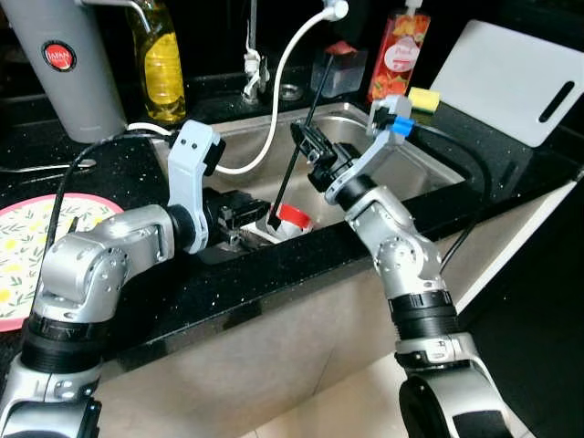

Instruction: Kitchen organization

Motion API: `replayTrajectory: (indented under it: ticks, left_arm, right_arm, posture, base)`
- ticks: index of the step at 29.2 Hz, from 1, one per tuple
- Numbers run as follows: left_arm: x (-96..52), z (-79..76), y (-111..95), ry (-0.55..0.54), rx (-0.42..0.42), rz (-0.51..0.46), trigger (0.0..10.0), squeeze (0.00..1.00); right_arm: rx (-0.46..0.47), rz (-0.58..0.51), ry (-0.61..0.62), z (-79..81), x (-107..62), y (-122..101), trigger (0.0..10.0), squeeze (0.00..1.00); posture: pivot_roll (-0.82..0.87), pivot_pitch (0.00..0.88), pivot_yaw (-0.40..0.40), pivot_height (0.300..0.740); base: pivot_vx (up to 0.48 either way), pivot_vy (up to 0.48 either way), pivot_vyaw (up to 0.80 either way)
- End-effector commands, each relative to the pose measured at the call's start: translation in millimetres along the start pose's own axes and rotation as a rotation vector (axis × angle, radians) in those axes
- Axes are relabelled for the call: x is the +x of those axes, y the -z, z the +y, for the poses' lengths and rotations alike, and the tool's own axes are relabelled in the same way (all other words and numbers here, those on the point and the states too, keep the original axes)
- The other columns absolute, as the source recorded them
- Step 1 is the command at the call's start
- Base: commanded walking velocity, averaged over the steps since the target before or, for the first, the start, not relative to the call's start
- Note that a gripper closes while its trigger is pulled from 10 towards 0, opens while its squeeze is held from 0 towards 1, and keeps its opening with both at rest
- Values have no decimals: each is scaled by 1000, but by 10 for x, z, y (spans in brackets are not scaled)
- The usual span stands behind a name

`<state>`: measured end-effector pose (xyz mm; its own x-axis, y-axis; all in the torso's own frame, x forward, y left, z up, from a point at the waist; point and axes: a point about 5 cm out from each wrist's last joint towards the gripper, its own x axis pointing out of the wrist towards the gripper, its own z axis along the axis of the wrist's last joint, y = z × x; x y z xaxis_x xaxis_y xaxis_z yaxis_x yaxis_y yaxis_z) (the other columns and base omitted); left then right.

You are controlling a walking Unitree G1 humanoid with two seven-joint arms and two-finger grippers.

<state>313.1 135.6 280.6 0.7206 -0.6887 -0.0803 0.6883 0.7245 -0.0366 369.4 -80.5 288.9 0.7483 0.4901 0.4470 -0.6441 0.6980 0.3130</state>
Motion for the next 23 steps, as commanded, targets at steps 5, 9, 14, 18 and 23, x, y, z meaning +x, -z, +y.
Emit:
replayTrajectory:
  ticks: [5, 9, 14, 18, 23]
  left_arm:
    - [-15, -8, 17, -5, 11, 17, 10000, 0]
    - [-17, -22, 17, -5, 11, 32, 10000, 0]
    - [-6, -23, 69, -6, 6, 116, 10000, 0]
    - [-5, 15, 94, -26, 7, 147, 10000, 0]
    - [-16, 48, 117, -41, 18, 168, 10000, 0]
  right_arm:
    - [-77, 24, 28, -13, 22, 103, 10000, 0]
    - [-162, 88, 74, -70, 39, 272, 10000, 0]
    - [-195, 128, 126, -149, 48, 408, 10000, 0]
    - [-214, 135, 146, -174, 55, 465, 10000, 0]
    - [-245, 145, 149, -169, 67, 537, 10000, 945]
  posture:
    - [-92, 122, -36, 740]
    - [-85, 123, -42, 740]
    - [-83, 122, -36, 740]
    - [-83, 121, -31, 740]
    - [-80, 120, -31, 740]
  base:
    - [0, 0, 0]
    - [0, 0, 0]
    - [0, 0, 0]
    - [0, 0, 0]
    - [0, 0, 0]
